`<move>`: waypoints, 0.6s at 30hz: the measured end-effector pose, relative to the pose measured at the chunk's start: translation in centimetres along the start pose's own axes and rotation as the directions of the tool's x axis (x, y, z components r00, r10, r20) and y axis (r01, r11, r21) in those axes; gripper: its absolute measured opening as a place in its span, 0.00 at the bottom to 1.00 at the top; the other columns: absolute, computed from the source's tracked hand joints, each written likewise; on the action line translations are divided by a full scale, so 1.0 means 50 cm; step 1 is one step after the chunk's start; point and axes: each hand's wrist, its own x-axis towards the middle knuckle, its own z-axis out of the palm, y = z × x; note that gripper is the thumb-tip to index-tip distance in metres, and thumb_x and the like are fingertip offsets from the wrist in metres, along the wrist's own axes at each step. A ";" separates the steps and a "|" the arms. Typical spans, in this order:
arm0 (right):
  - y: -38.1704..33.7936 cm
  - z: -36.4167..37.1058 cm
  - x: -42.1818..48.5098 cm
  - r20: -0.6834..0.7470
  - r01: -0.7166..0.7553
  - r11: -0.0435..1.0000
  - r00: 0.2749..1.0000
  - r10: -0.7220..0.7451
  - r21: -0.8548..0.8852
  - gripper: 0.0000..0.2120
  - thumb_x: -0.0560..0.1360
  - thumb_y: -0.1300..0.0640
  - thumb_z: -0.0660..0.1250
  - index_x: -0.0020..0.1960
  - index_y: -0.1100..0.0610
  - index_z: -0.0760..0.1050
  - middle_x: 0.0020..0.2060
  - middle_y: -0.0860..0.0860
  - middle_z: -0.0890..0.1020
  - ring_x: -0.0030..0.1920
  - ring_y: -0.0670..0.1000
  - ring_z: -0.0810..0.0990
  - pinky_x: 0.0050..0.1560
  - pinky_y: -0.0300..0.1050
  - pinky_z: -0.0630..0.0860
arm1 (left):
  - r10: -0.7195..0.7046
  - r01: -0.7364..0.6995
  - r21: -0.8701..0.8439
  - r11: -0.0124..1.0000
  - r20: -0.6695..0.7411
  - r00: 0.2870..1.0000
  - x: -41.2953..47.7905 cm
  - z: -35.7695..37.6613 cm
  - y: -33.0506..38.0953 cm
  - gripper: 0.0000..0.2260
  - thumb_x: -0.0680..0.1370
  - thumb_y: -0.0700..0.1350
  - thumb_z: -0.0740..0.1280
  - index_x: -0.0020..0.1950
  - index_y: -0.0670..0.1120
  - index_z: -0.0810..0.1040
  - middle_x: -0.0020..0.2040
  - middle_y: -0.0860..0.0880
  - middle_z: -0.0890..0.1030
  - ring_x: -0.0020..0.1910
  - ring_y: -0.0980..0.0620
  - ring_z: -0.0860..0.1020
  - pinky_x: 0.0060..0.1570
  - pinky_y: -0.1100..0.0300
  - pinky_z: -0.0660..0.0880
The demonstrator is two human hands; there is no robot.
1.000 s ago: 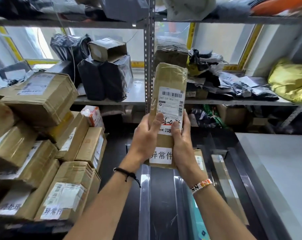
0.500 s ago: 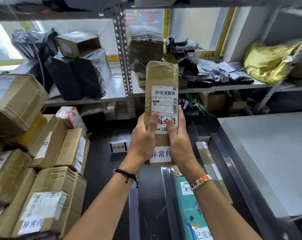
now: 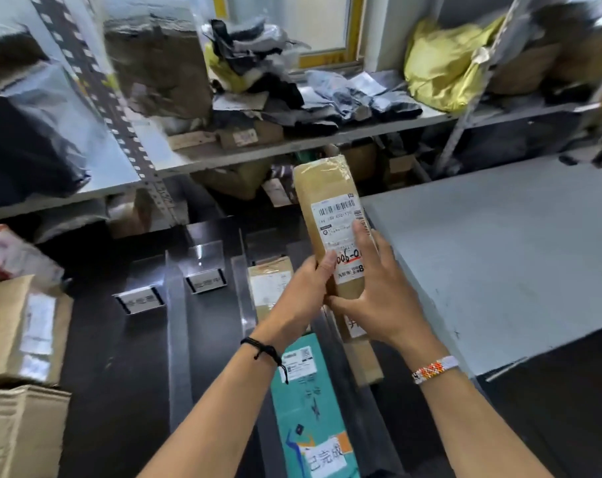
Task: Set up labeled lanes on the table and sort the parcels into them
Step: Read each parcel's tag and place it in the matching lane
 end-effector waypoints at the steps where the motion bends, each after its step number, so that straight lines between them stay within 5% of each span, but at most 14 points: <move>1: 0.036 -0.005 0.008 0.028 -0.029 1.000 0.999 0.029 -0.007 0.60 0.70 0.40 0.78 0.82 0.34 0.35 0.83 0.46 0.50 0.79 0.56 0.63 0.68 0.62 0.76 | -0.007 0.007 0.082 0.997 -0.003 1.000 0.012 0.018 -0.013 0.15 0.86 0.59 0.60 0.66 0.53 0.78 0.60 0.53 0.86 0.59 0.54 0.84 0.64 0.51 0.78; 3: 0.106 -0.005 0.017 0.098 -0.097 0.995 0.990 0.100 -0.027 0.60 0.70 0.41 0.78 0.82 0.35 0.34 0.83 0.46 0.49 0.79 0.55 0.64 0.68 0.58 0.75 | 0.045 -0.021 0.342 0.939 -0.062 0.997 0.038 0.043 -0.055 0.12 0.87 0.56 0.57 0.65 0.56 0.77 0.62 0.59 0.81 0.62 0.60 0.79 0.66 0.57 0.74; 5: 0.169 0.007 0.022 0.151 -0.167 0.985 0.974 0.171 -0.044 0.61 0.70 0.41 0.78 0.82 0.35 0.33 0.83 0.45 0.48 0.78 0.56 0.64 0.67 0.58 0.76 | 0.098 -0.003 0.542 0.840 -0.145 0.985 0.059 0.059 -0.099 0.15 0.87 0.51 0.58 0.74 0.52 0.72 0.70 0.58 0.73 0.70 0.56 0.71 0.74 0.56 0.64; 9: 0.255 0.054 0.025 0.273 -0.240 0.967 0.928 0.253 -0.081 0.61 0.70 0.41 0.78 0.82 0.34 0.33 0.84 0.44 0.45 0.81 0.57 0.59 0.73 0.63 0.71 | -0.016 0.165 0.624 0.764 -0.236 0.972 0.084 0.071 -0.174 0.30 0.85 0.43 0.62 0.85 0.50 0.54 0.83 0.52 0.60 0.82 0.48 0.60 0.79 0.54 0.59; 11: 0.276 0.080 0.023 0.329 -0.268 0.961 0.903 0.277 -0.074 0.60 0.71 0.42 0.78 0.82 0.35 0.34 0.84 0.43 0.44 0.82 0.58 0.57 0.75 0.63 0.68 | -0.047 0.186 0.641 0.744 -0.227 0.973 0.088 0.068 -0.195 0.32 0.84 0.41 0.62 0.85 0.53 0.51 0.82 0.49 0.64 0.77 0.44 0.69 0.75 0.50 0.69; 13: 0.295 0.108 0.026 0.358 -0.270 0.959 0.890 0.283 -0.087 0.59 0.72 0.43 0.78 0.83 0.36 0.34 0.84 0.42 0.43 0.81 0.58 0.57 0.74 0.62 0.69 | -0.053 0.206 0.659 0.723 -0.244 0.968 0.096 0.069 -0.204 0.30 0.84 0.41 0.60 0.84 0.54 0.53 0.74 0.45 0.74 0.62 0.44 0.79 0.58 0.49 0.80; 15: 0.306 0.130 0.030 0.376 -0.276 0.956 0.879 0.293 -0.100 0.57 0.74 0.43 0.77 0.83 0.38 0.34 0.83 0.44 0.44 0.79 0.59 0.59 0.72 0.61 0.71 | -0.052 0.214 0.657 0.723 -0.257 0.965 0.101 0.069 -0.202 0.29 0.84 0.40 0.60 0.83 0.54 0.54 0.66 0.44 0.79 0.52 0.47 0.80 0.47 0.52 0.79; 18: 0.322 0.152 0.035 0.379 -0.306 0.948 0.870 0.317 -0.092 0.55 0.75 0.43 0.75 0.84 0.40 0.36 0.84 0.46 0.47 0.78 0.60 0.60 0.72 0.62 0.69 | -0.028 0.196 0.646 0.738 -0.261 0.965 0.095 0.071 -0.197 0.29 0.84 0.41 0.60 0.81 0.60 0.55 0.65 0.50 0.79 0.52 0.48 0.81 0.51 0.48 0.82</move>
